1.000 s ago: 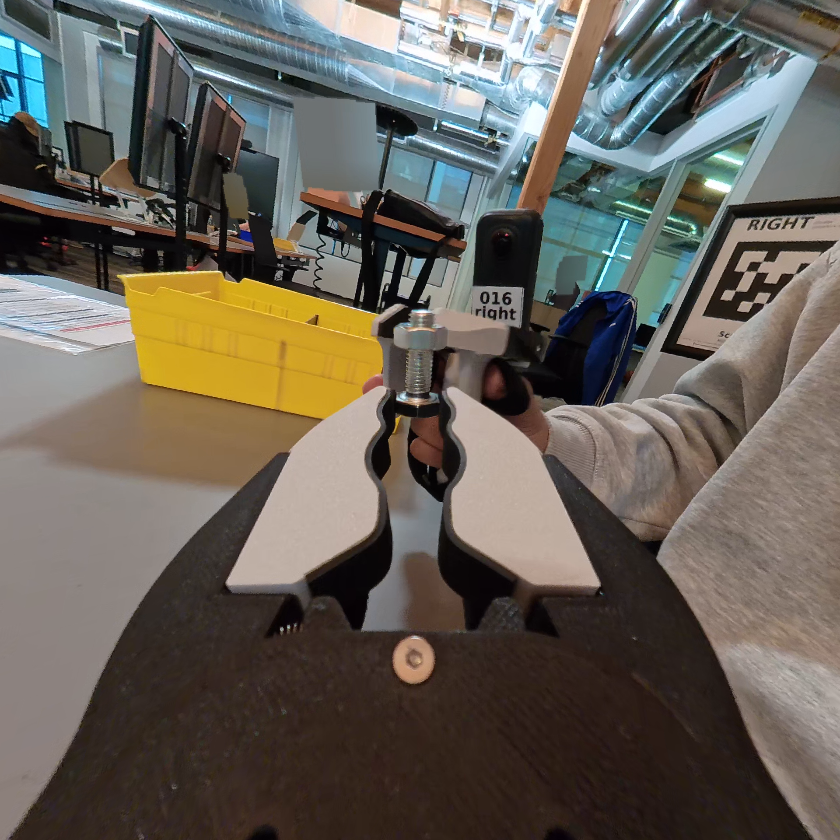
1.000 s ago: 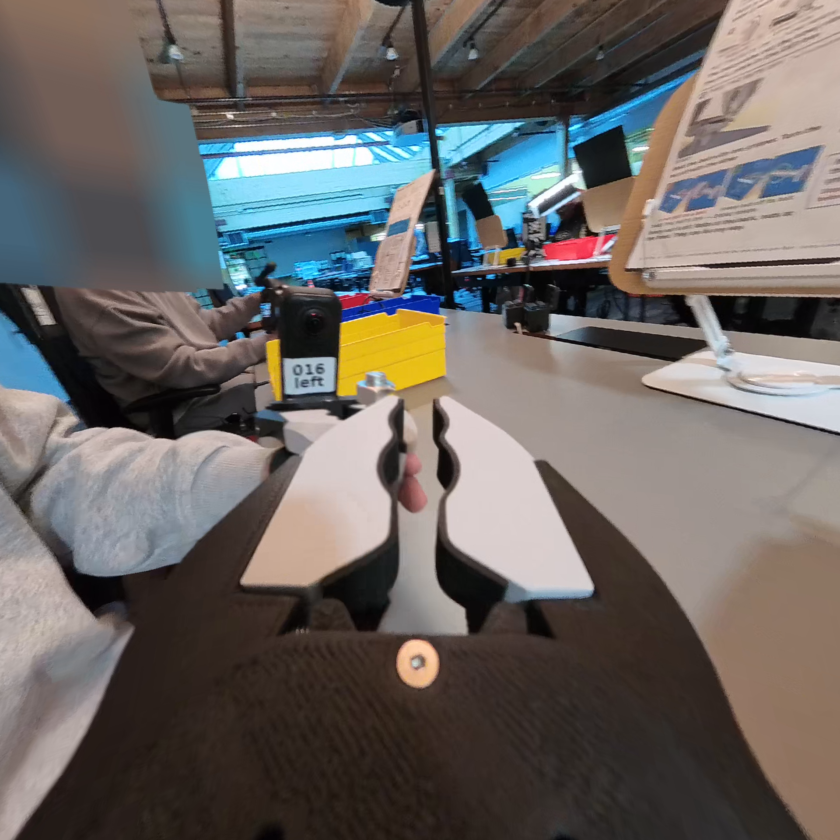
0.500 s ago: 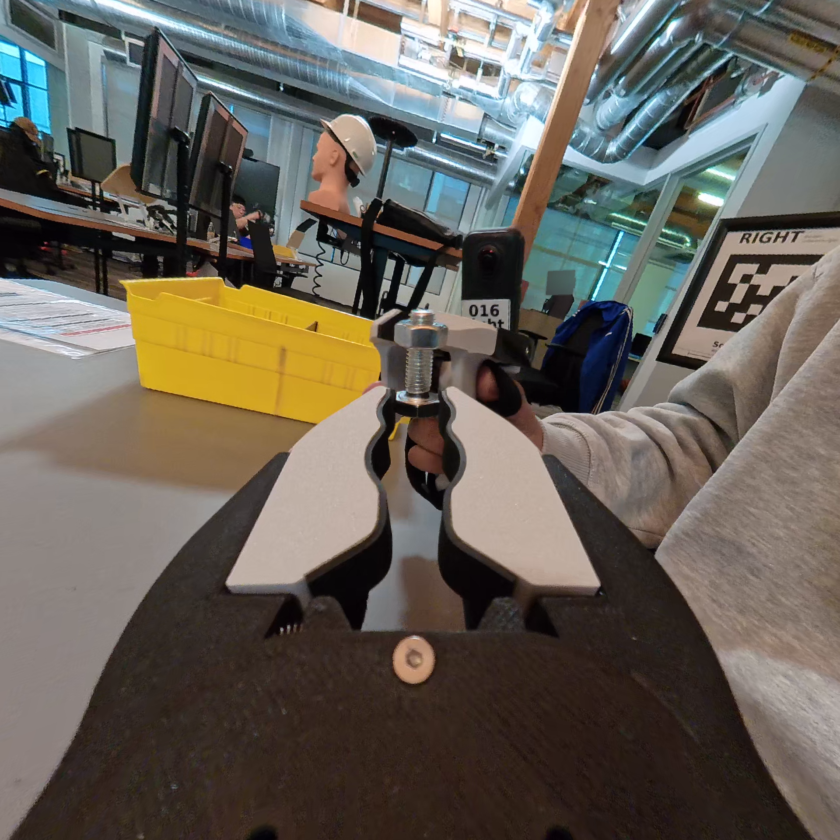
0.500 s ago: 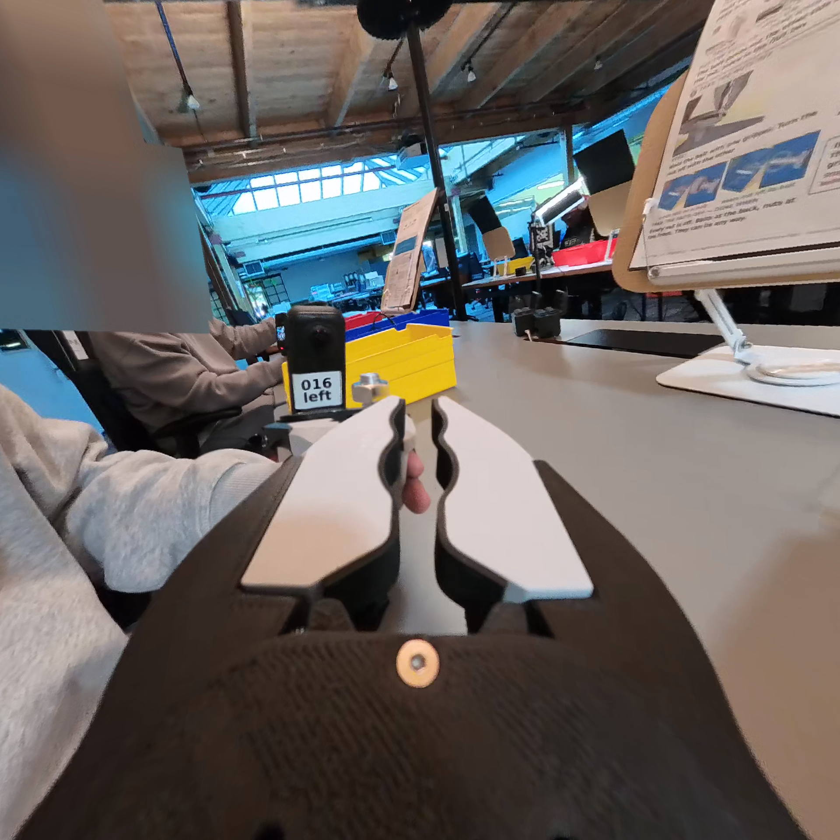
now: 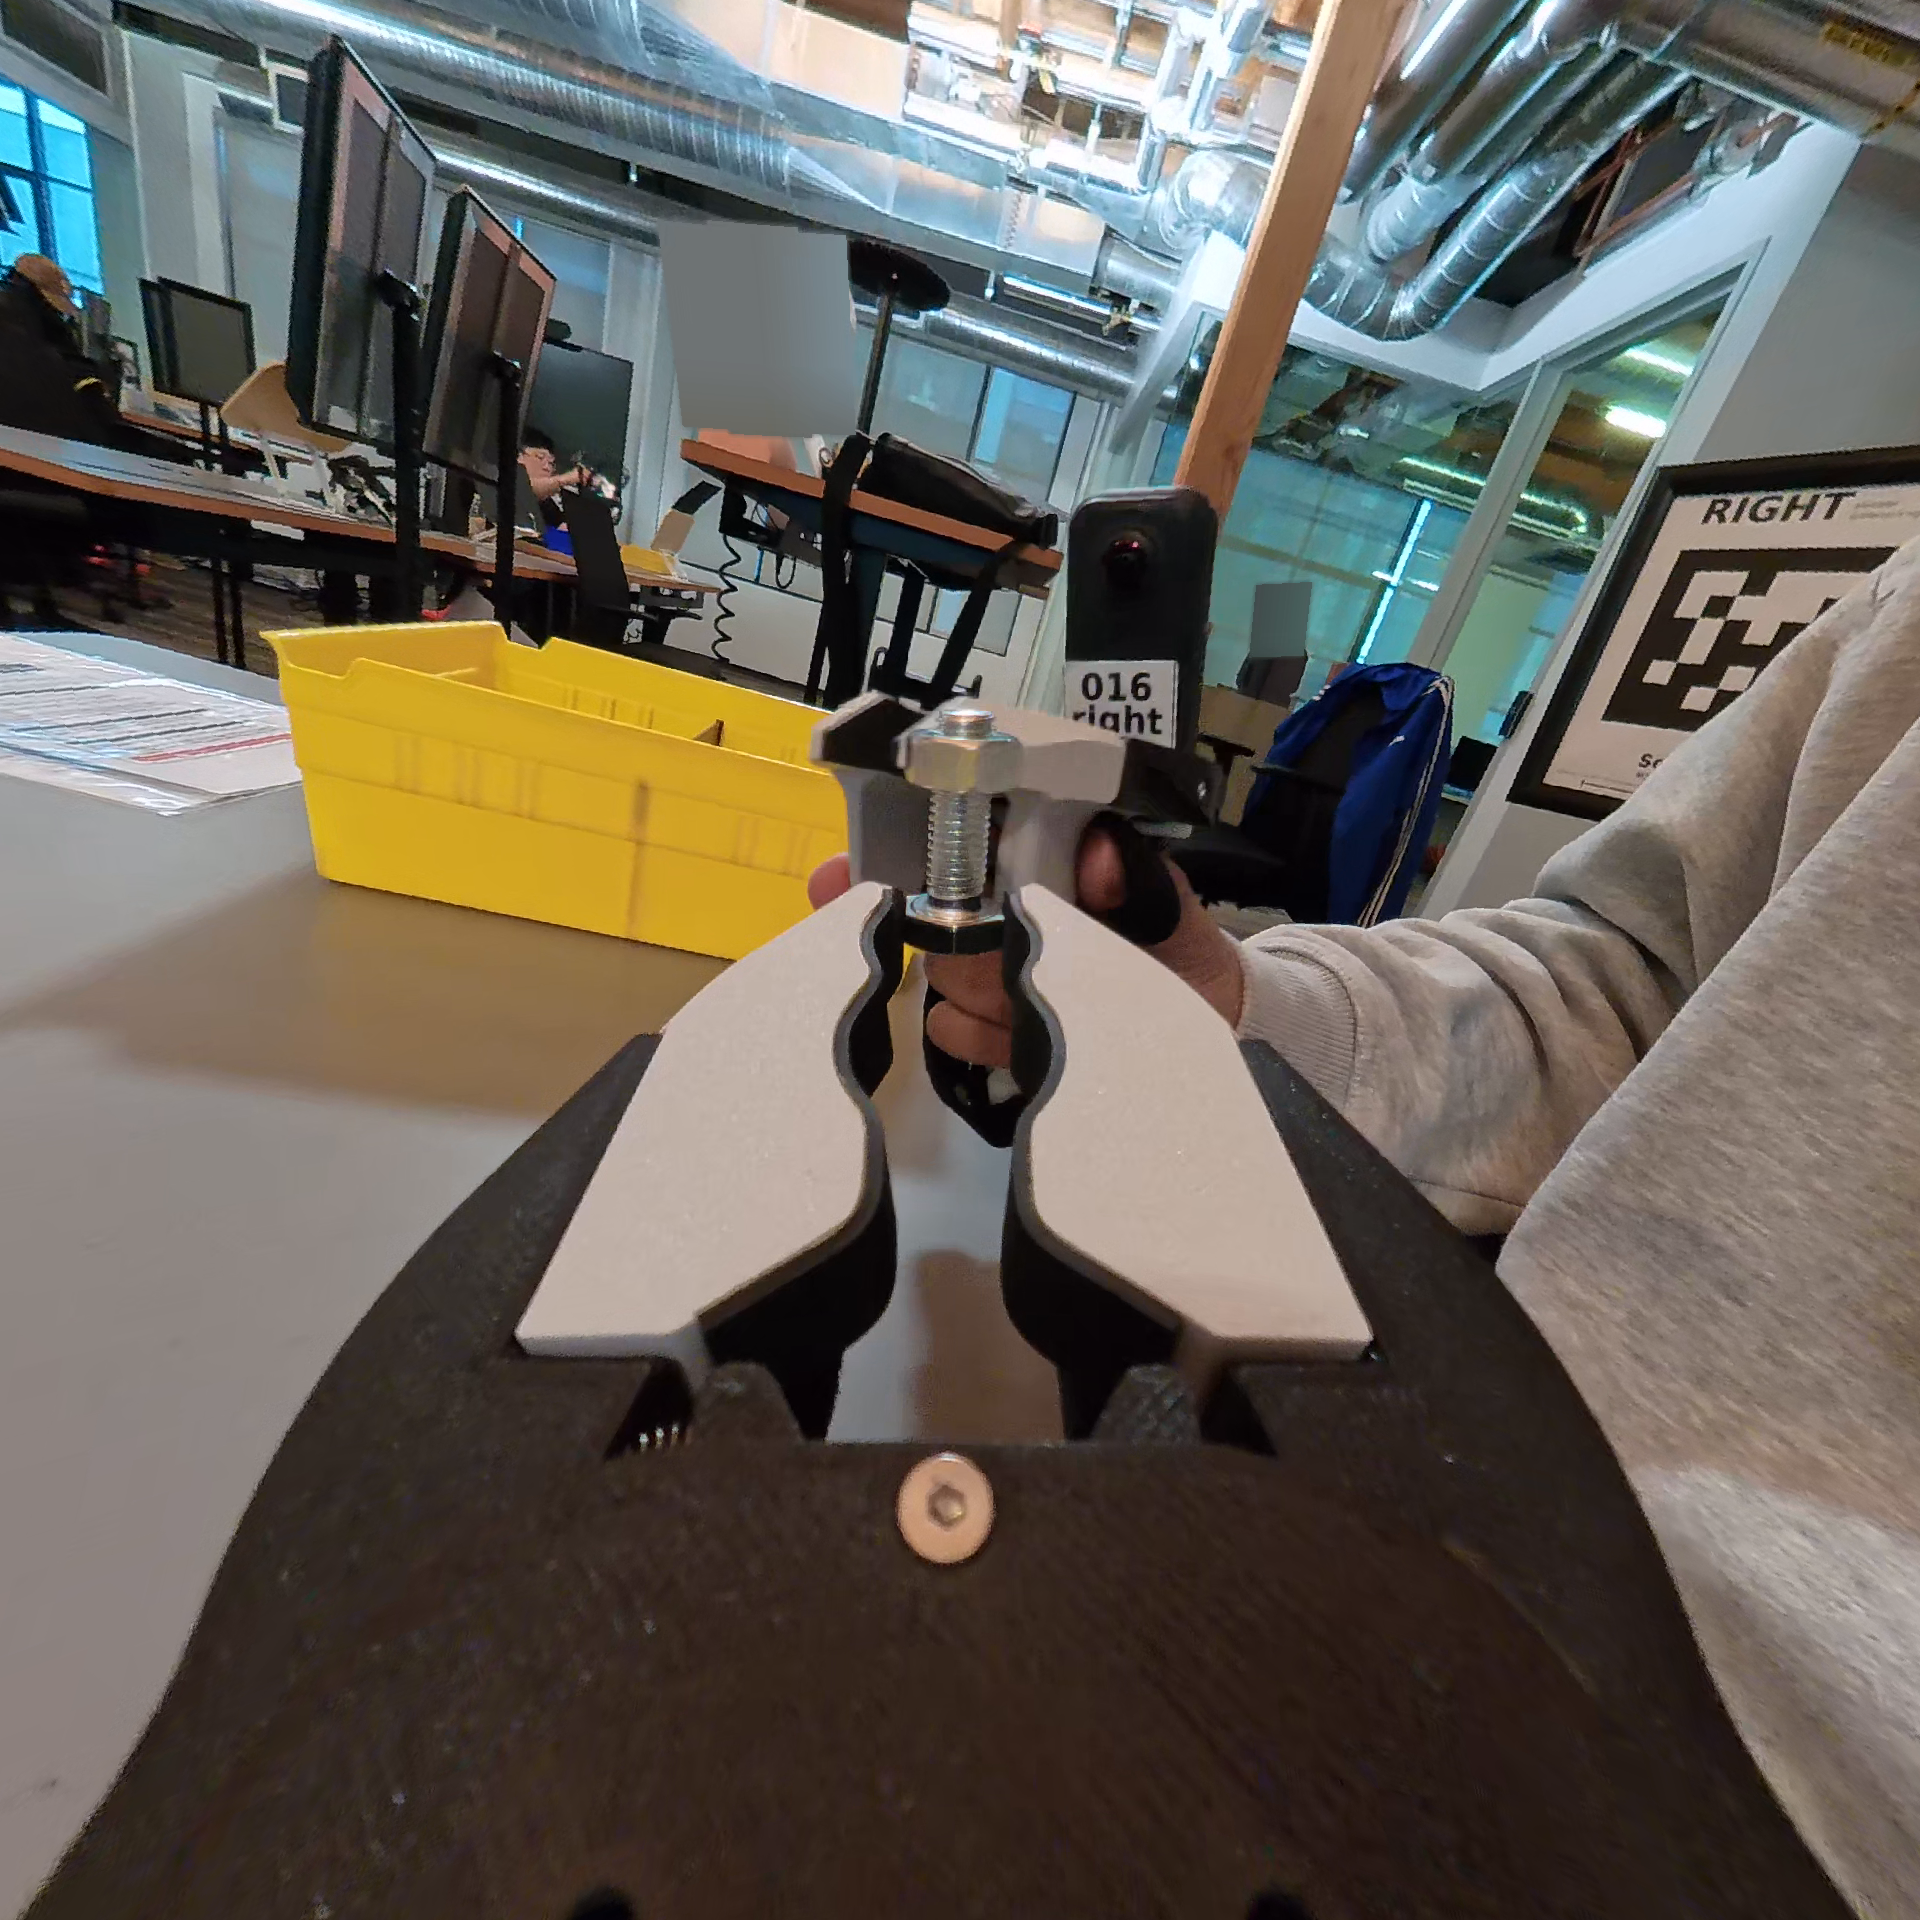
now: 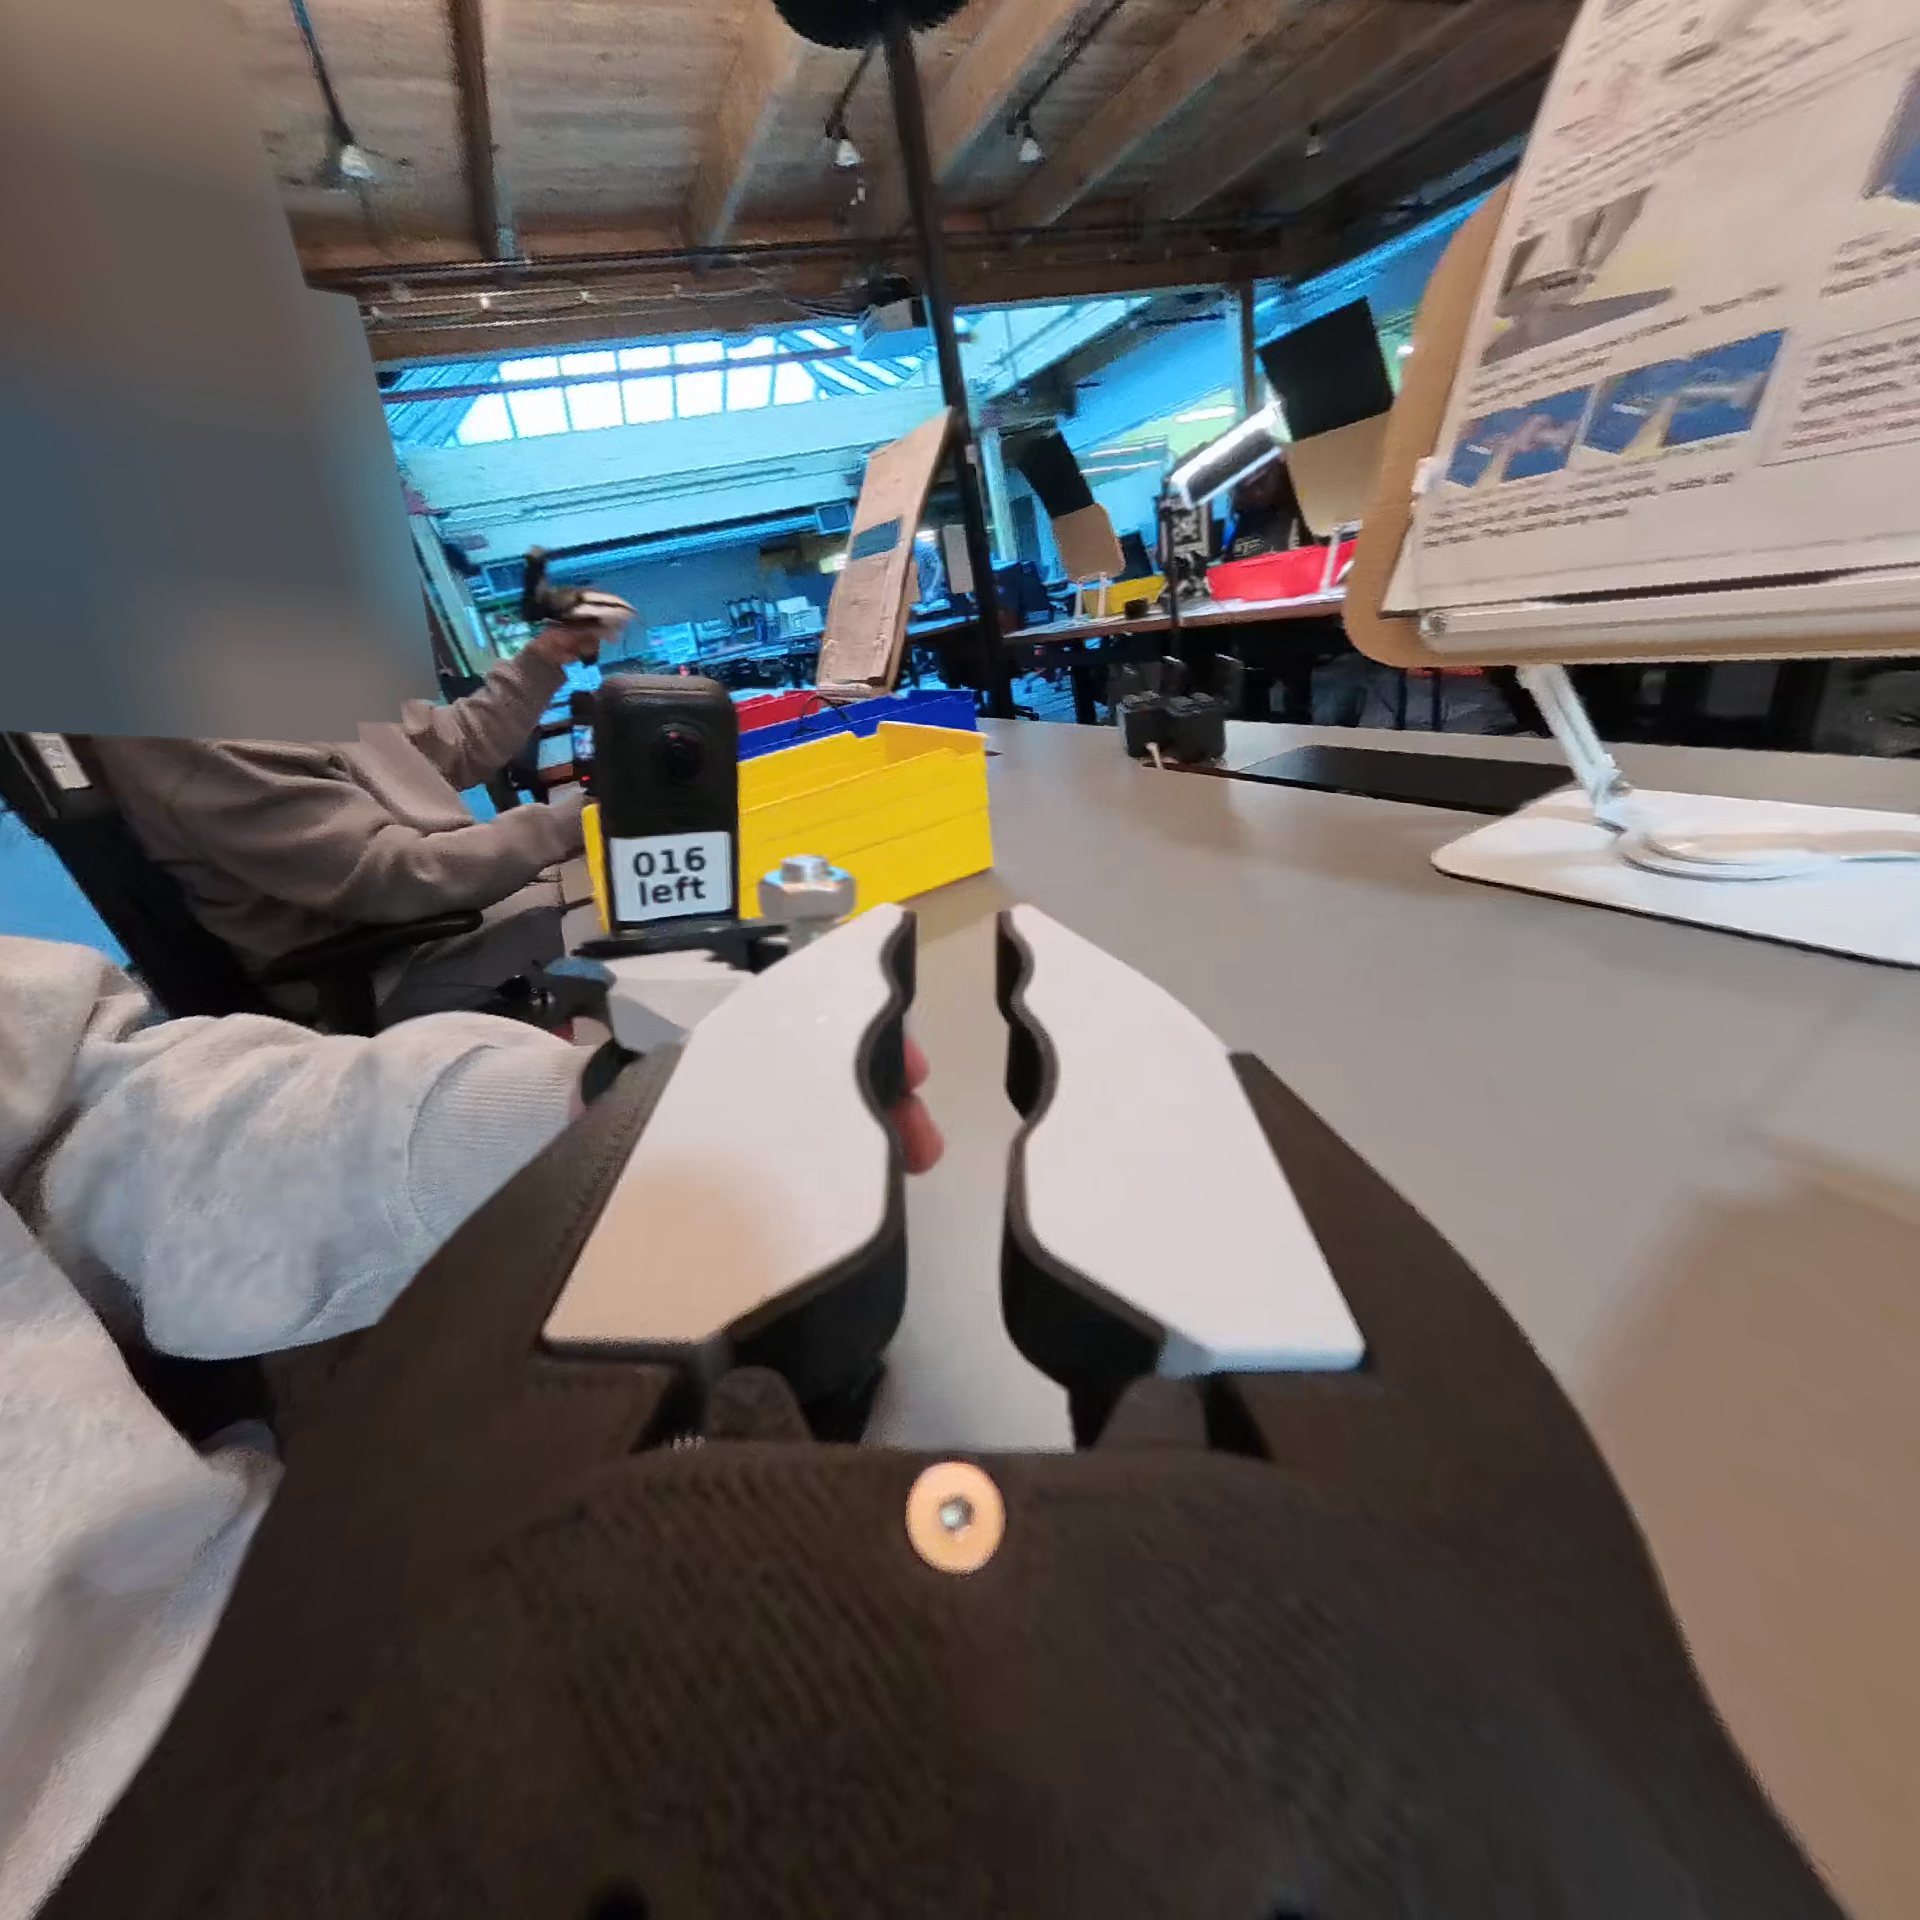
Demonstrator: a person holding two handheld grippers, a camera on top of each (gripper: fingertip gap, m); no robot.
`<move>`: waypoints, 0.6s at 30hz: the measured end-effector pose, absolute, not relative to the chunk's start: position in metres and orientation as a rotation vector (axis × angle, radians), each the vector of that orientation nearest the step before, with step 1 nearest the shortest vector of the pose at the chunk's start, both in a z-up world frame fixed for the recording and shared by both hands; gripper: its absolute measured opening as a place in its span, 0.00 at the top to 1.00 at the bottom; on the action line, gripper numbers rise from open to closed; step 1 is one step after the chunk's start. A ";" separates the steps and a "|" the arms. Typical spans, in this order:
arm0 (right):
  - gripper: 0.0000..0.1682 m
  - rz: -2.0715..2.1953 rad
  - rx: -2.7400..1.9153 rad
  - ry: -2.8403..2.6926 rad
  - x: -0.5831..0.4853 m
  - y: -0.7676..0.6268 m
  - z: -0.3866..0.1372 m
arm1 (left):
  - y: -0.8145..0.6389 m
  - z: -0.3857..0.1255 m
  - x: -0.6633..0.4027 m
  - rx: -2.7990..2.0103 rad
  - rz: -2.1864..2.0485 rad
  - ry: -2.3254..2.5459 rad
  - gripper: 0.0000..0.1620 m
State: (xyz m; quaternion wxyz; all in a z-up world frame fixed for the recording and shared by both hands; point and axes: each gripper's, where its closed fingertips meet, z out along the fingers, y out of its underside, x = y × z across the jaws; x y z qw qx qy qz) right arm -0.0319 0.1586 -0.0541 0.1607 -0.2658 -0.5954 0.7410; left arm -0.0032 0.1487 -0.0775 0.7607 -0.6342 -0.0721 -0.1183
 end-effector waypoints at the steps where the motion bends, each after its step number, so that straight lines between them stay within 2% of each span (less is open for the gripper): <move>1: 0.90 2.140 -0.754 -1.689 -0.031 0.160 -0.052 | 0.148 -0.077 -0.004 -1.378 -0.255 -0.160 0.88; 8: 0.82 2.220 -0.612 -1.730 -0.014 0.142 -0.044 | 0.151 -0.081 -0.002 -1.404 -0.242 -0.147 0.88; 13: 0.83 2.116 -0.643 -1.756 -0.021 0.145 -0.052 | 0.151 -0.082 -0.004 -1.411 -0.235 -0.156 0.88; 15: 0.90 2.097 -0.715 -1.715 -0.029 0.155 -0.053 | 0.149 -0.080 -0.005 -1.394 -0.243 -0.163 0.88; 18: 0.87 2.153 -0.715 -1.683 -0.028 0.159 -0.047 | 0.149 -0.080 -0.005 -1.394 -0.239 -0.162 0.88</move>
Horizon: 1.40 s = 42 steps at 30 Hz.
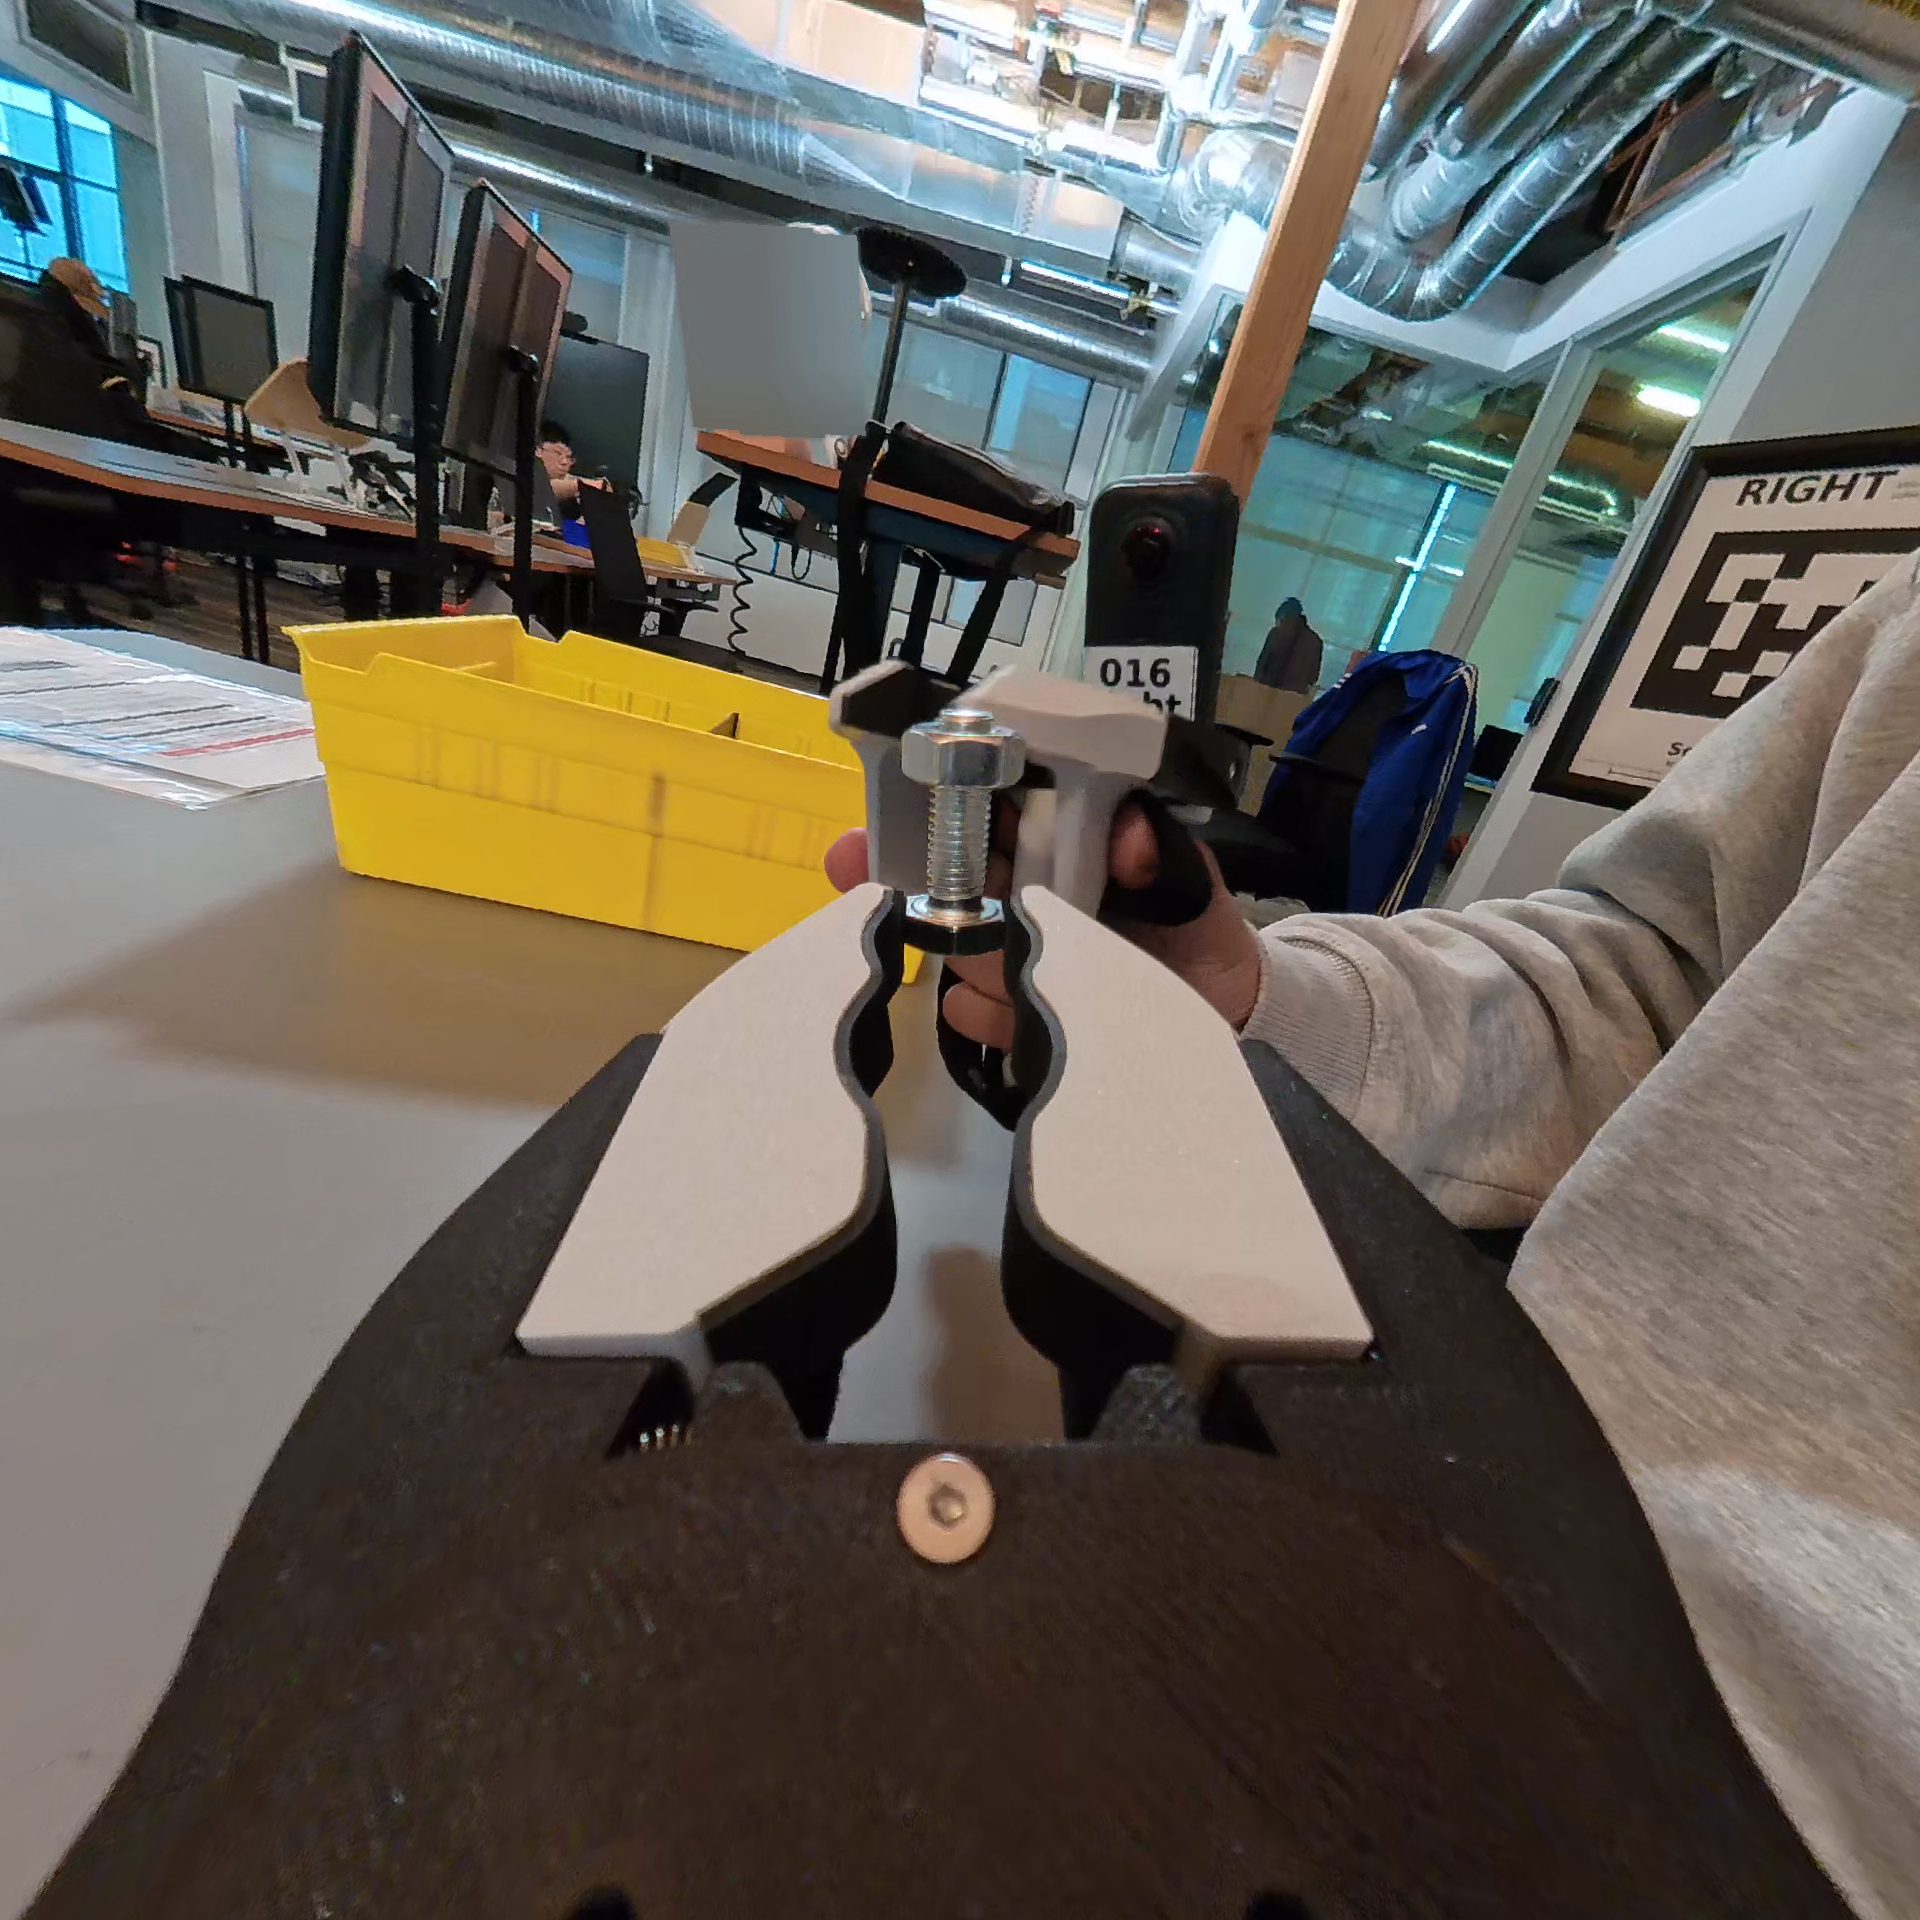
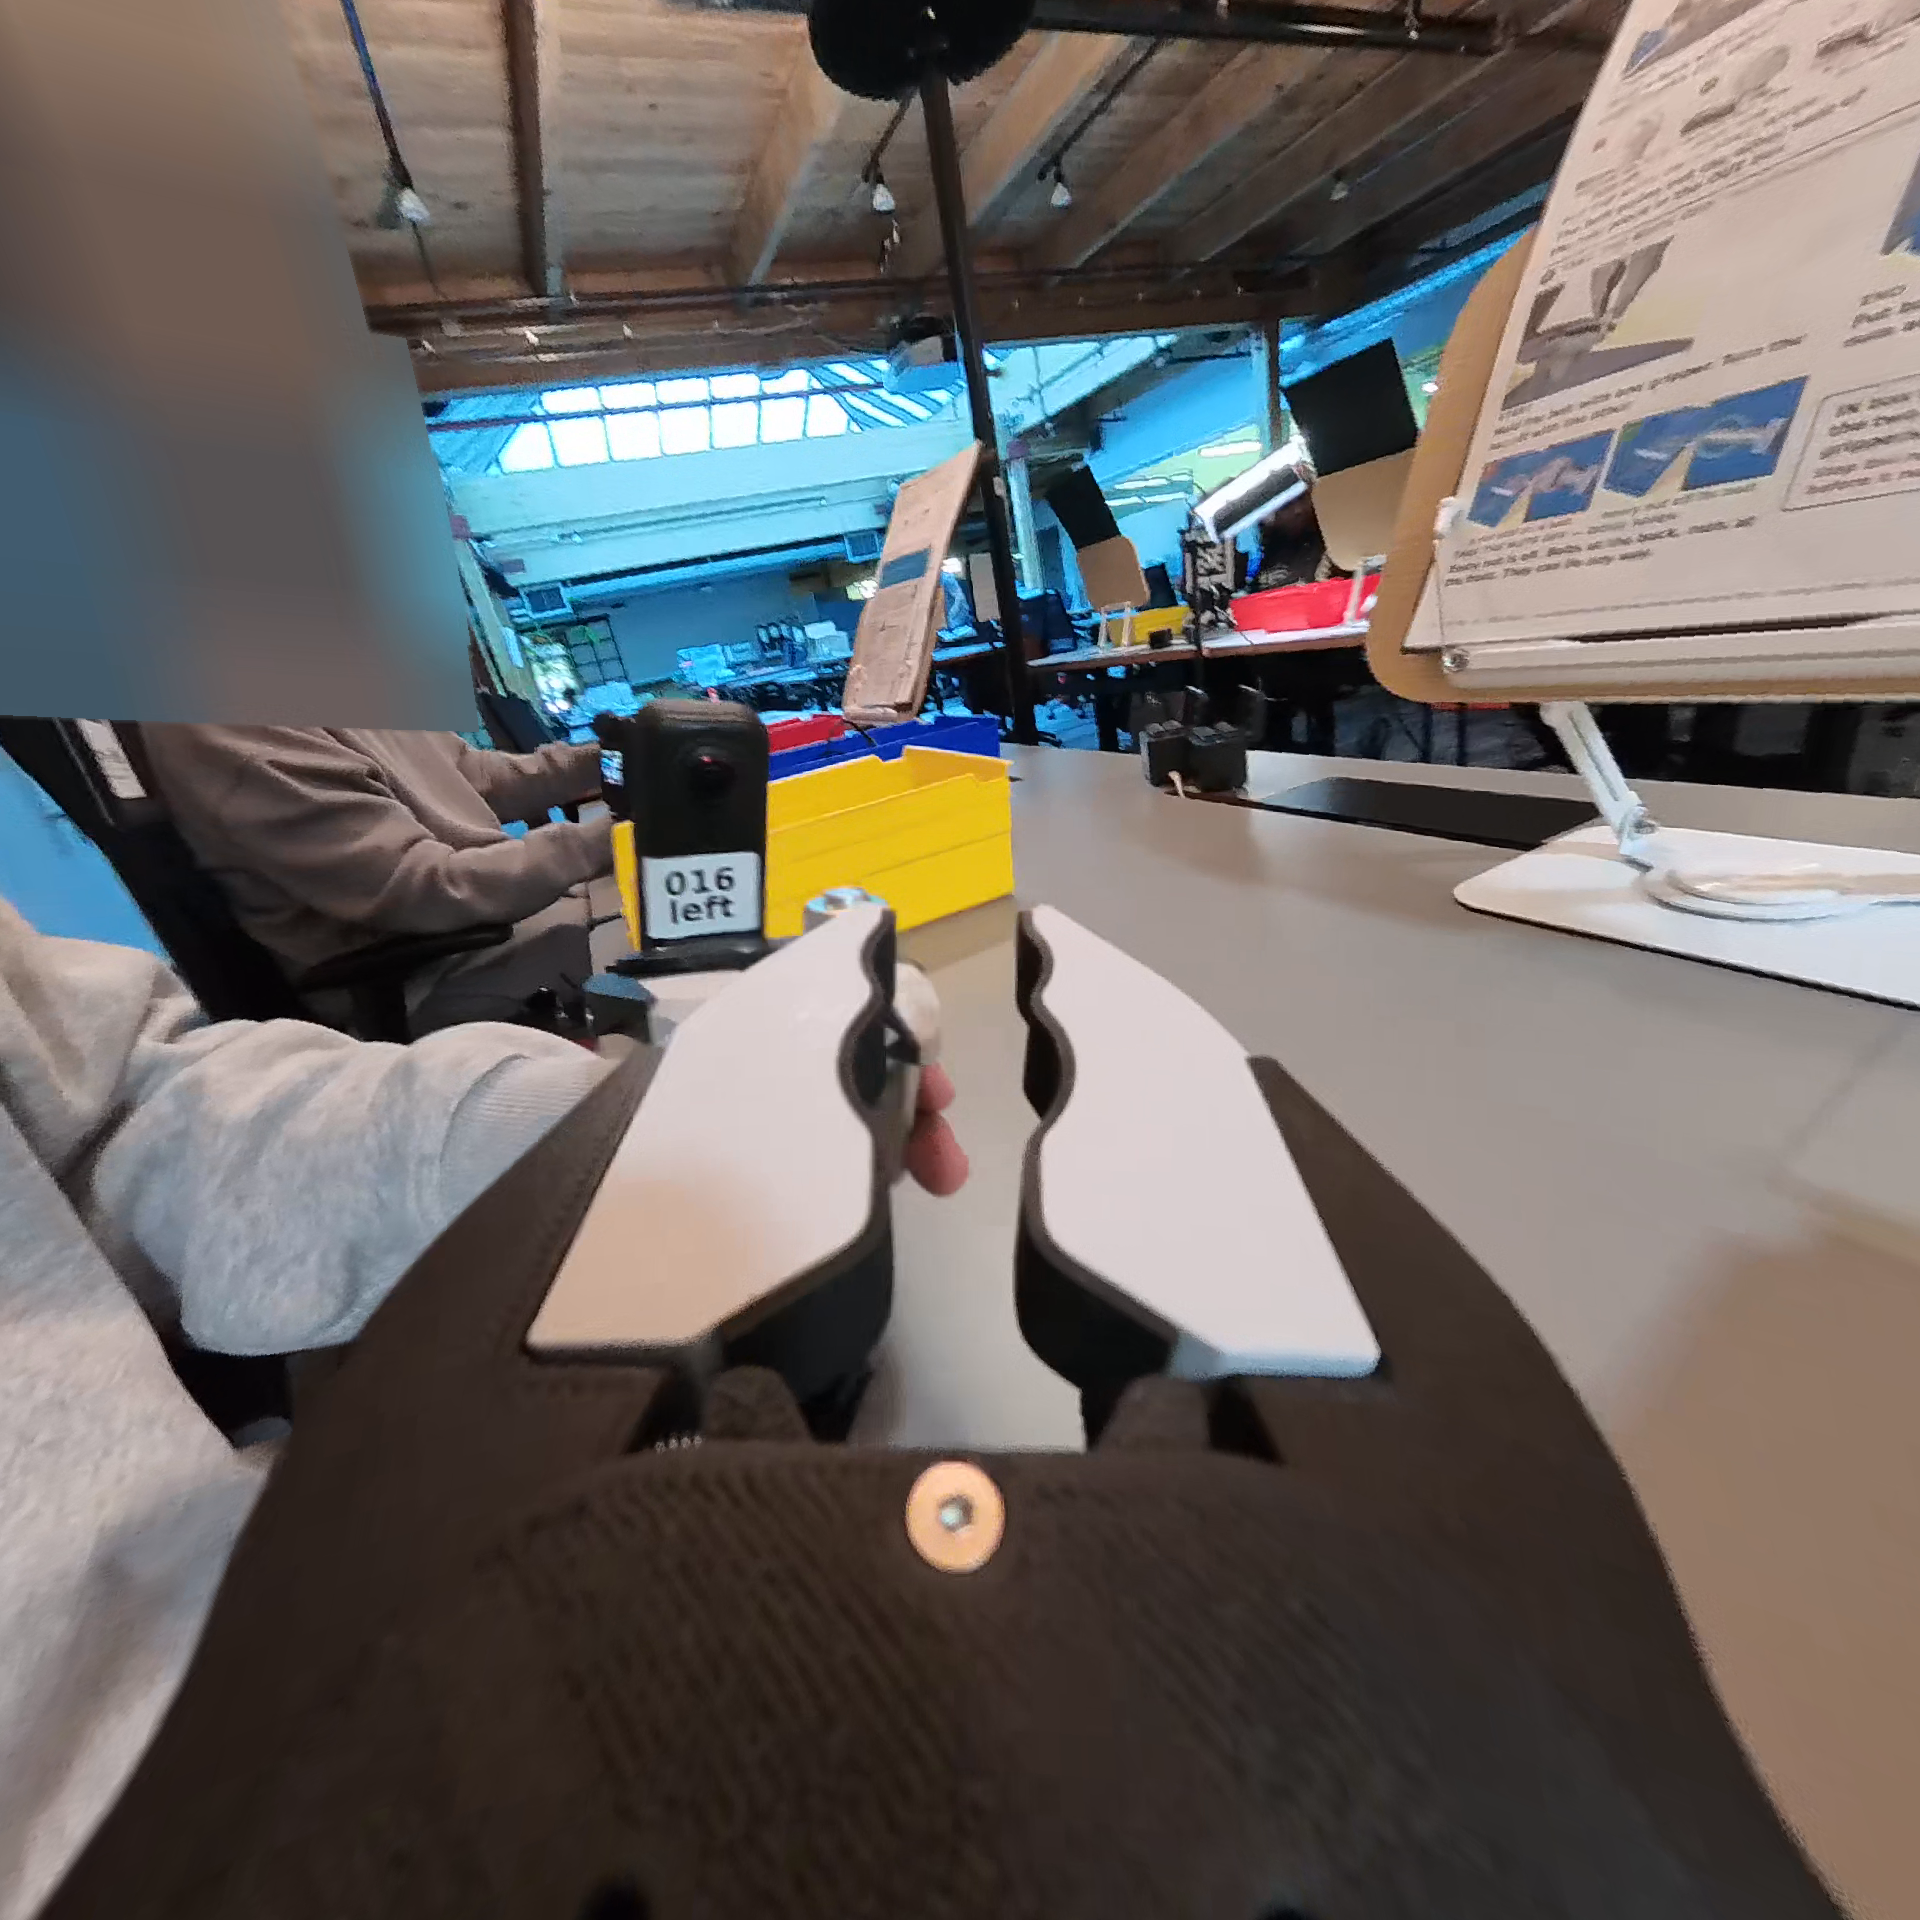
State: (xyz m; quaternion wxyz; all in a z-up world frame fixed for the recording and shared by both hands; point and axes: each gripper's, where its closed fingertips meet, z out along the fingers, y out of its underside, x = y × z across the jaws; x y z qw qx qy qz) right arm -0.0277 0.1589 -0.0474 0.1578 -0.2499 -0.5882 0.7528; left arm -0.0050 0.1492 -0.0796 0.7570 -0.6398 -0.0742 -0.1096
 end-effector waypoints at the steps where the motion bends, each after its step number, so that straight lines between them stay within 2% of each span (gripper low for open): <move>1: 0.86 2.179 -0.688 -1.678 -0.024 0.156 -0.044 | 0.150 -0.080 -0.004 -1.399 -0.241 -0.160 0.88; 11: 0.80 2.043 -0.681 -1.723 -0.029 0.154 -0.053 | 0.151 -0.082 -0.008 -1.404 -0.237 -0.179 0.88; 13: 0.88 2.027 -0.762 -1.667 -0.037 0.166 -0.053 | 0.148 -0.079 -0.009 -1.381 -0.251 -0.185 0.88; 18: 0.82 2.167 -0.688 -1.643 -0.025 0.159 -0.042 | 0.151 -0.081 -0.006 -1.403 -0.234 -0.171 0.88; 28: 0.80 2.167 -0.698 -1.697 -0.026 0.156 -0.049 | 0.148 -0.075 -0.008 -1.360 -0.222 -0.174 0.88; 39: 0.80 2.364 -0.793 -1.634 -0.023 0.155 -0.043 | 0.145 -0.069 -0.012 -1.315 -0.205 -0.197 0.88; 42: 0.83 2.367 -0.812 -1.674 -0.022 0.150 -0.048 | 0.142 -0.066 -0.014 -1.287 -0.222 -0.212 0.88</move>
